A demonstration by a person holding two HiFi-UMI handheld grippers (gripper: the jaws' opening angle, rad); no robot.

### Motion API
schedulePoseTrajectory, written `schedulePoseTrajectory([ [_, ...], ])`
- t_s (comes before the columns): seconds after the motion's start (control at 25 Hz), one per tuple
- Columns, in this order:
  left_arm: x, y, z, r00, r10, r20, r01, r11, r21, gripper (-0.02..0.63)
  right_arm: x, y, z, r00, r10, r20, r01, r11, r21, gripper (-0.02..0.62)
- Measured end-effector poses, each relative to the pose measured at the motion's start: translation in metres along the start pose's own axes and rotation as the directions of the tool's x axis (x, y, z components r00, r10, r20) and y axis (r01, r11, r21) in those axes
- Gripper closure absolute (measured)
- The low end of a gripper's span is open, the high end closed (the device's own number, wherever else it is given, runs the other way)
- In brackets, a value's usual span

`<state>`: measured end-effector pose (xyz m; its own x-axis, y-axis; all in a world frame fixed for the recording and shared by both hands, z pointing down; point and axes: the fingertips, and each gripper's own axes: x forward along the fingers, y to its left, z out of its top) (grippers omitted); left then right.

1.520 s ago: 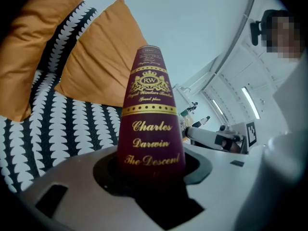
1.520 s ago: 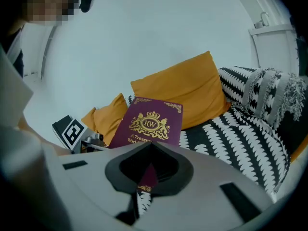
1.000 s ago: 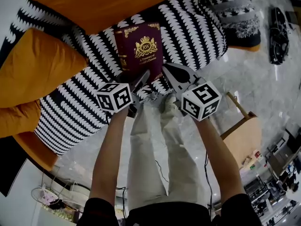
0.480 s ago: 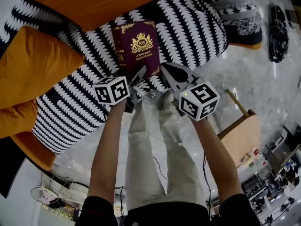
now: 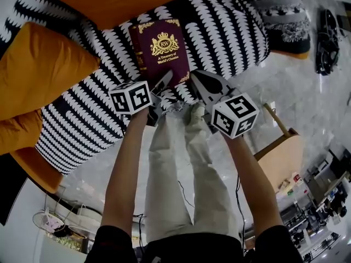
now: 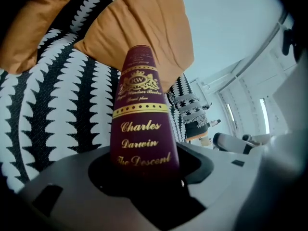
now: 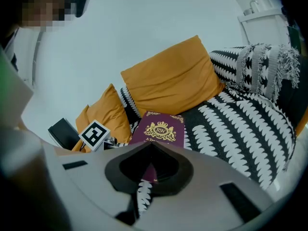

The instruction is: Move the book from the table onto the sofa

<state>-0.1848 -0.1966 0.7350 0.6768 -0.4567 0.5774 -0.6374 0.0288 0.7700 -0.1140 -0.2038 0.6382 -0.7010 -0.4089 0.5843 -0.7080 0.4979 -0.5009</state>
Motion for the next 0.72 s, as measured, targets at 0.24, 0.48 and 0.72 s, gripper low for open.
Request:
schedulePoseTrajectory([
  [0.24, 0.011, 0.018, -0.002, 0.997, 0.080, -0.019, -0.079, 0.996, 0.050, 0.218, 0.012, -0.008, -0.004, 1.000, 0.000, -0.023, 0.000, 1.000, -0.001, 0.578],
  [0.48, 0.002, 0.034, -0.002, 0.976, 0.215, 0.017, -0.216, 0.974, 0.062, 0.144, 0.006, -0.011, -0.004, 1.000, 0.001, -0.024, -0.001, 1.000, 0.000, 0.578],
  [0.72, -0.016, 0.055, 0.002, 0.948, 0.306, 0.083, -0.312, 0.948, 0.066, 0.124, 0.008, -0.016, -0.005, 1.000, 0.004, -0.026, -0.004, 1.000, 0.009, 0.578],
])
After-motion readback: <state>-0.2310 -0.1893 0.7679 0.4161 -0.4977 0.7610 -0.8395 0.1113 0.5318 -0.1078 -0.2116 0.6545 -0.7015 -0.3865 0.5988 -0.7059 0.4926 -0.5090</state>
